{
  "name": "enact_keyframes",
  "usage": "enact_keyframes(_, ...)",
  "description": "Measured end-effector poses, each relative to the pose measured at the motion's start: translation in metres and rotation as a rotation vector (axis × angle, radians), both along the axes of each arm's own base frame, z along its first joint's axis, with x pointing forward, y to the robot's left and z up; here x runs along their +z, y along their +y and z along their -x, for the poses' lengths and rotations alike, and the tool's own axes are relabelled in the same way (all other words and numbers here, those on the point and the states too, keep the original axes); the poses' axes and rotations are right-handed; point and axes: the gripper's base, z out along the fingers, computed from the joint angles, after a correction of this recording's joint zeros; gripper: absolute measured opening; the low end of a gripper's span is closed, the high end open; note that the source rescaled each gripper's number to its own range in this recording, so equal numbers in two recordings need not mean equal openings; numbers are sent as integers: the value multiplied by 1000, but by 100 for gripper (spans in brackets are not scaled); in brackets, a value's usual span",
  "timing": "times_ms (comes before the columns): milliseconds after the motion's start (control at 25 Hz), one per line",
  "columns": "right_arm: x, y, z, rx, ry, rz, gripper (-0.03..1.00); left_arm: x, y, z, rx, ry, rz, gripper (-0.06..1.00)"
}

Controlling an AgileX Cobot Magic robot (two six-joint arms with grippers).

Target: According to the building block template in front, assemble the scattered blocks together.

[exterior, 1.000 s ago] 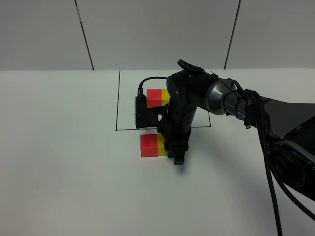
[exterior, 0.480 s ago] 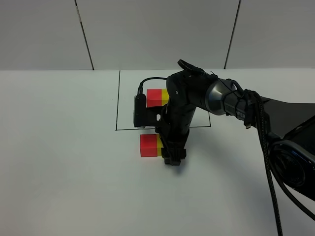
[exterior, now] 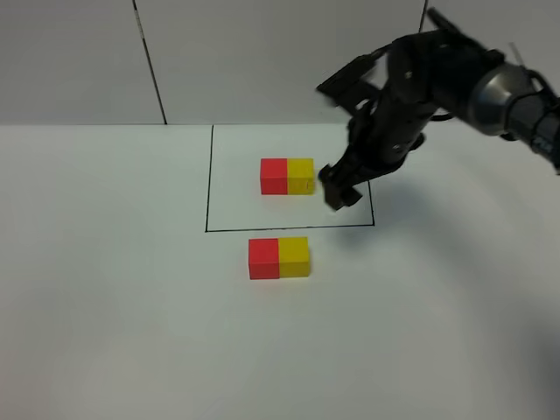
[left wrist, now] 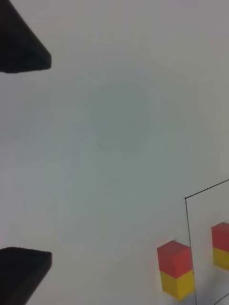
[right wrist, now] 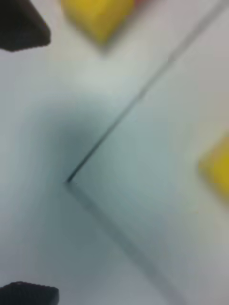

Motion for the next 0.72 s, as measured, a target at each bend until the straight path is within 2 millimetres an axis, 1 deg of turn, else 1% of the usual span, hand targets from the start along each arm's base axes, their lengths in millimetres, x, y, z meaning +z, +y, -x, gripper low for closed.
enact_keyframes(80, 9, -32, -5, -110, -2, -10, 100, 0, 0, 0, 0, 0, 0, 77)
enact_keyframes(160, 17, -64, -5, -194, -10, -18, 100, 0, 0, 0, 0, 0, 0, 77)
enact_keyframes(280, 30, -101, 4, -284, -40, -30, 100, 0, 0, 0, 0, 0, 0, 77)
enact_keyframes(360, 40, -120, 15, -339, -75, -45, 100, 0, 0, 0, 0, 0, 0, 77)
enact_keyframes(440, 51, -137, 29, -390, -128, -63, 100, 0, 0, 0, 0, 0, 0, 77)
enact_keyframes(520, 63, -149, 46, -431, -174, -82, 100, 0, 0, 0, 0, 0, 0, 77)
enact_keyframes(640, 79, -162, 80, -486, -214, -102, 100, 0, 0, 0, 0, 0, 0, 77)
enact_keyframes(720, 89, -168, 107, -517, -231, -115, 100, 0, 0, 0, 0, 0, 0, 77)
